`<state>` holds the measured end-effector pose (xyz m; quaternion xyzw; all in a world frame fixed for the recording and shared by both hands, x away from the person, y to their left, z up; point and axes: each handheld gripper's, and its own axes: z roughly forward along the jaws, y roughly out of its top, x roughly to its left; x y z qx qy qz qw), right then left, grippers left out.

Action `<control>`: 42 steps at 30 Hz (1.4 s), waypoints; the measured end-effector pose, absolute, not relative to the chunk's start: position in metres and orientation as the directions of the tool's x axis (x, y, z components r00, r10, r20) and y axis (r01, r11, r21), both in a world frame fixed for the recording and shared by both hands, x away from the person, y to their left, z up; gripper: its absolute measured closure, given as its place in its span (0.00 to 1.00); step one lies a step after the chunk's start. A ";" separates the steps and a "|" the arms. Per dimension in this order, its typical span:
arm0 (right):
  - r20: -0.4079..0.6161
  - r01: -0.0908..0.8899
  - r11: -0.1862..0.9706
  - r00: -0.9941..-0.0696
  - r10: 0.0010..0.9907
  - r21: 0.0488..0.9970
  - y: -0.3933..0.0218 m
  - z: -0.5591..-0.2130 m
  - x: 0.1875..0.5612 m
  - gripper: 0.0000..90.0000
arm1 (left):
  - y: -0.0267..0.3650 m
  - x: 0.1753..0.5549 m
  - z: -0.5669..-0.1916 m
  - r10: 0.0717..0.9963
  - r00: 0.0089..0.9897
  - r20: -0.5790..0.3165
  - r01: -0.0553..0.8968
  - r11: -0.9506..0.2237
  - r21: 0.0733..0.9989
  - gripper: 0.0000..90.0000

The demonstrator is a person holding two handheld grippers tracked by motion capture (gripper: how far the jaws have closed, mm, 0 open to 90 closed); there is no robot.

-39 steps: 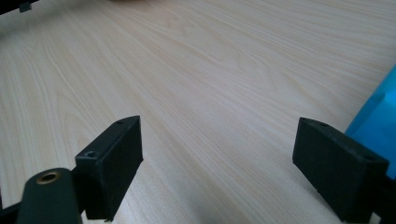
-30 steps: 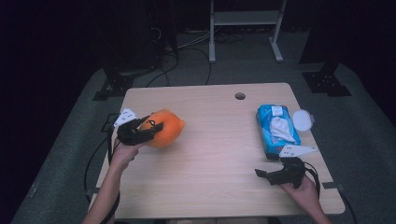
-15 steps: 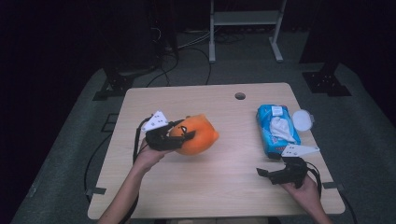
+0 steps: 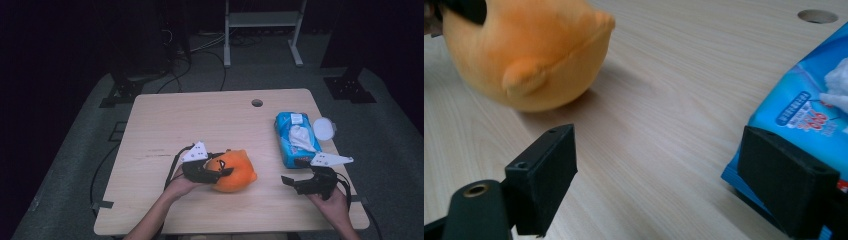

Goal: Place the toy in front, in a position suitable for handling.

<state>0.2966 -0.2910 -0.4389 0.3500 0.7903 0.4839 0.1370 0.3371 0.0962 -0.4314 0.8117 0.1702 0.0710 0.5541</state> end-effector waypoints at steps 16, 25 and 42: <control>0.006 0.320 0.244 -0.616 0.788 0.915 -0.322 -0.411 0.336 0.22 | 0.099 0.332 -0.443 0.313 0.949 -0.040 0.166 -0.384 0.908 0.26; -0.014 0.341 0.248 -0.564 0.826 0.907 -0.331 -0.422 0.373 0.29 | 0.100 0.333 -0.444 0.300 0.953 -0.046 0.165 -0.384 0.909 0.22; 0.016 0.427 0.250 -0.528 0.849 0.869 -0.337 -0.441 0.384 0.74 | 0.109 0.331 -0.425 0.334 0.942 -0.013 0.151 -0.390 0.908 0.17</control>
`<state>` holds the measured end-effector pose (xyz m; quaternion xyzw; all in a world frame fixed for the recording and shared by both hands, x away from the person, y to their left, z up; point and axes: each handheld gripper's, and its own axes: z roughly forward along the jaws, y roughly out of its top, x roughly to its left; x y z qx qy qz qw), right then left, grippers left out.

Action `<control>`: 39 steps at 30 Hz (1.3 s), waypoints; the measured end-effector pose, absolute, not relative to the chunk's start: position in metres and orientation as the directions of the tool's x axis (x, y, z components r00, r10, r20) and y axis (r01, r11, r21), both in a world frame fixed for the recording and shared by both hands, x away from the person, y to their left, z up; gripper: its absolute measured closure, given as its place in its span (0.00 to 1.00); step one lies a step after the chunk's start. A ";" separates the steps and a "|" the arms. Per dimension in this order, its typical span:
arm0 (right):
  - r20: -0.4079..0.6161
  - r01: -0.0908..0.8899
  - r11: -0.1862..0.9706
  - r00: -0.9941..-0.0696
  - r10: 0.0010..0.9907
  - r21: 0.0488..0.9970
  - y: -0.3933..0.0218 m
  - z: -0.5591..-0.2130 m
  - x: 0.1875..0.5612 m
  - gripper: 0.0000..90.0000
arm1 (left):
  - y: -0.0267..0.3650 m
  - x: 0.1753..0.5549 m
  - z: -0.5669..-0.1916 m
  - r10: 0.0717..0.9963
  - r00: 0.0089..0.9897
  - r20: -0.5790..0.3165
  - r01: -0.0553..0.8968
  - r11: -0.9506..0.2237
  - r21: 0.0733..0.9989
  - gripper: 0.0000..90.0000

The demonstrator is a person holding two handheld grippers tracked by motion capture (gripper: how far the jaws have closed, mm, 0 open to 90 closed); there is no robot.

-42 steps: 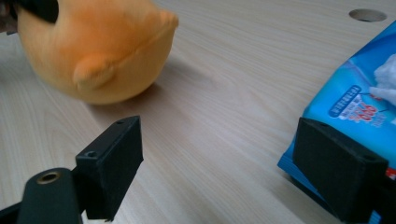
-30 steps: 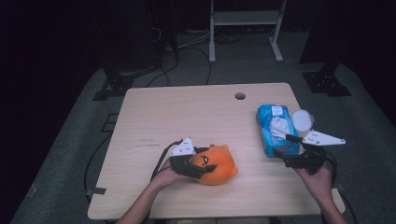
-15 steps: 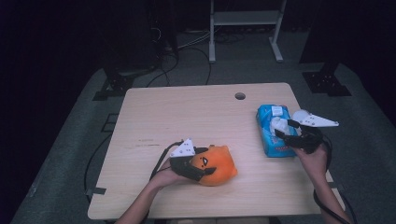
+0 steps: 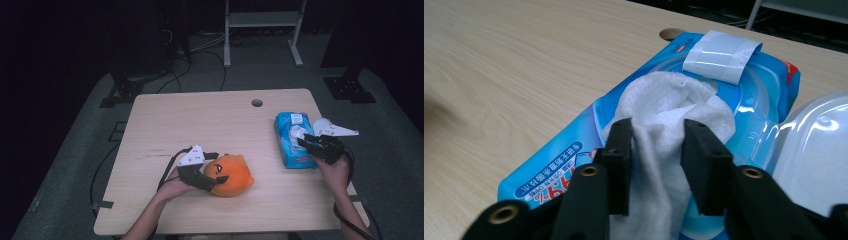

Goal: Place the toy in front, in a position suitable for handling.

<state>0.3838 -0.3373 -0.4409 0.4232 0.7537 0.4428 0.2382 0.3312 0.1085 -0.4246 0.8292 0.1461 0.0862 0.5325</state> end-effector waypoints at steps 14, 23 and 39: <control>0.141 0.507 0.188 -0.542 0.829 0.841 -0.339 -0.425 0.383 0.97 | 0.110 0.334 -0.436 0.331 0.943 -0.038 0.182 -0.416 0.891 0.26; 0.171 0.448 0.154 -0.603 0.779 0.881 -0.339 -0.389 0.366 0.97 | 0.111 0.334 -0.438 0.327 0.944 -0.039 0.180 -0.415 0.892 0.26; 0.229 0.375 0.228 -0.844 0.485 0.899 -0.279 -0.339 0.298 0.97 | 0.111 0.333 -0.439 0.328 0.945 -0.022 0.164 -0.414 0.895 0.24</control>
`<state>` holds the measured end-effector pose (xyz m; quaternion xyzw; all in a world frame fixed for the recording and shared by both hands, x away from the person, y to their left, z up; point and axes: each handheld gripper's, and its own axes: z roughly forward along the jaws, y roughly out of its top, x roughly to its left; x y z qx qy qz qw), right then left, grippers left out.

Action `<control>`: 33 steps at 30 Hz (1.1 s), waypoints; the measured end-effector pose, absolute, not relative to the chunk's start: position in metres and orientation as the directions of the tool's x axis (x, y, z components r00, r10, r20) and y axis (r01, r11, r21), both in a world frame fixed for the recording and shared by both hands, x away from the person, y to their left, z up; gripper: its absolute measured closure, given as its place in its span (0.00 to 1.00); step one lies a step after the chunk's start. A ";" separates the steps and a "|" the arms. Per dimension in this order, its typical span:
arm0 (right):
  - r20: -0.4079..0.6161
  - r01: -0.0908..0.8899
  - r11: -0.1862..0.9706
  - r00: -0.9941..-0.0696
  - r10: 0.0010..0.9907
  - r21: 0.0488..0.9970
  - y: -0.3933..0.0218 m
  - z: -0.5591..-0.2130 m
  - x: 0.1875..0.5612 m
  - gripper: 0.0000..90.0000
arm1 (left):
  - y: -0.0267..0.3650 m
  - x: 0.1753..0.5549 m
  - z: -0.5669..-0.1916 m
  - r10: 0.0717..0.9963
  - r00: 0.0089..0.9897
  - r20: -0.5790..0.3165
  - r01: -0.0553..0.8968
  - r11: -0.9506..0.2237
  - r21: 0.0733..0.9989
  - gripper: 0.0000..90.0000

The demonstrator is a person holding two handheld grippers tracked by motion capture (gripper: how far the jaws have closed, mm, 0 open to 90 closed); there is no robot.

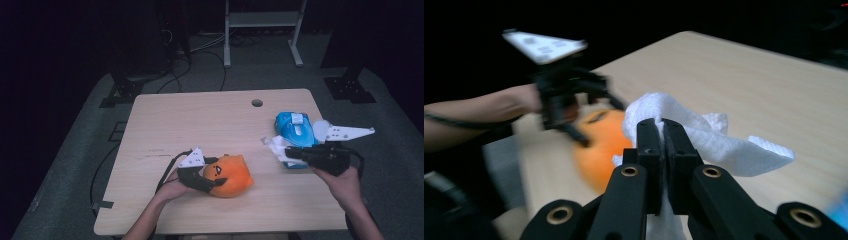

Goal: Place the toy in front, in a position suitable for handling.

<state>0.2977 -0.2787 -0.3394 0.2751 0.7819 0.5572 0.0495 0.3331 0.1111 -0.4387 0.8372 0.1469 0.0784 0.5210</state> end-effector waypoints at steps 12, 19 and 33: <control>0.304 0.386 0.304 -0.910 0.283 0.871 -0.226 -0.342 0.286 0.96 | 0.110 0.333 -0.440 0.315 0.949 -0.019 0.155 -0.411 0.898 0.23; 0.355 0.442 0.315 -0.886 0.297 0.840 -0.205 -0.375 0.331 0.96 | 0.109 0.332 -0.441 0.302 0.953 -0.012 0.143 -0.414 0.899 0.23; 0.299 0.357 0.300 -0.928 0.223 0.885 -0.180 -0.329 0.312 0.96 | 0.109 0.333 -0.442 0.299 0.954 -0.005 0.134 -0.410 0.902 0.21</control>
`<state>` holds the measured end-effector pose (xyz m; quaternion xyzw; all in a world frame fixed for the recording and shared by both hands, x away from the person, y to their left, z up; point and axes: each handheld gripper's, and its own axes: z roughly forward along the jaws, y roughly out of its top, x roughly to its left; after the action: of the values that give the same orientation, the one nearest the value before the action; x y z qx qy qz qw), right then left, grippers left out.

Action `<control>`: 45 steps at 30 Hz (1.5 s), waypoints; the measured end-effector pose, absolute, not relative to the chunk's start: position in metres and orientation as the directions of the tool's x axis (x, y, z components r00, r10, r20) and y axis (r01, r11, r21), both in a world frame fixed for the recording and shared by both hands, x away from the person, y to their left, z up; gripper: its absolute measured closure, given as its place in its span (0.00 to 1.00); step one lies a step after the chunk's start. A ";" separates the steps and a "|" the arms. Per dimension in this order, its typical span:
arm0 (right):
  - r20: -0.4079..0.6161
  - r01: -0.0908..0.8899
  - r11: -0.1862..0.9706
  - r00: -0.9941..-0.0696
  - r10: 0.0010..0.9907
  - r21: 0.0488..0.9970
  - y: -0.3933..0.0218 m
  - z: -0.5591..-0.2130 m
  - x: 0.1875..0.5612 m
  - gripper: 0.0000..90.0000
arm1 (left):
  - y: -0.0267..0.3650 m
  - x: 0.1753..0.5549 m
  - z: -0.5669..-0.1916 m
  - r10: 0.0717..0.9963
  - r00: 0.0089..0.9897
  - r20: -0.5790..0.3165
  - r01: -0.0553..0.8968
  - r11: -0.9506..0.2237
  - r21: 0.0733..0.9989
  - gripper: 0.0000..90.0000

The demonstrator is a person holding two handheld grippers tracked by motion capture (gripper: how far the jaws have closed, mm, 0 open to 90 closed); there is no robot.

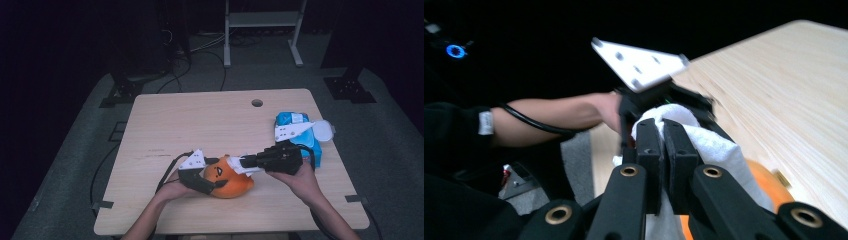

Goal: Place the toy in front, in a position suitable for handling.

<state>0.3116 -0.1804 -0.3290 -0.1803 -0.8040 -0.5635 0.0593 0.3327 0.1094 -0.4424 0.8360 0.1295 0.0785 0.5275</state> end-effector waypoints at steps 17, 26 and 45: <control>0.230 0.399 0.438 -0.892 0.388 0.806 -0.161 -0.377 0.346 0.94 | 0.108 0.330 -0.443 0.274 0.961 0.023 0.097 -0.417 0.904 0.22; 0.253 0.388 0.409 -0.903 0.346 0.826 -0.155 -0.401 0.349 0.69 | 0.108 0.330 -0.443 0.269 0.963 0.017 0.103 -0.424 0.900 0.22; 0.160 0.304 0.400 -0.922 0.354 0.865 -0.143 -0.417 0.338 0.89 | 0.121 0.331 -0.436 0.279 0.960 -0.010 0.146 -0.472 0.869 0.30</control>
<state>0.3378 -0.1429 -0.4169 -0.1966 -0.8363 -0.5112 -0.0243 0.3314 0.1213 -0.4358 0.8553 0.1241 0.0666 0.4986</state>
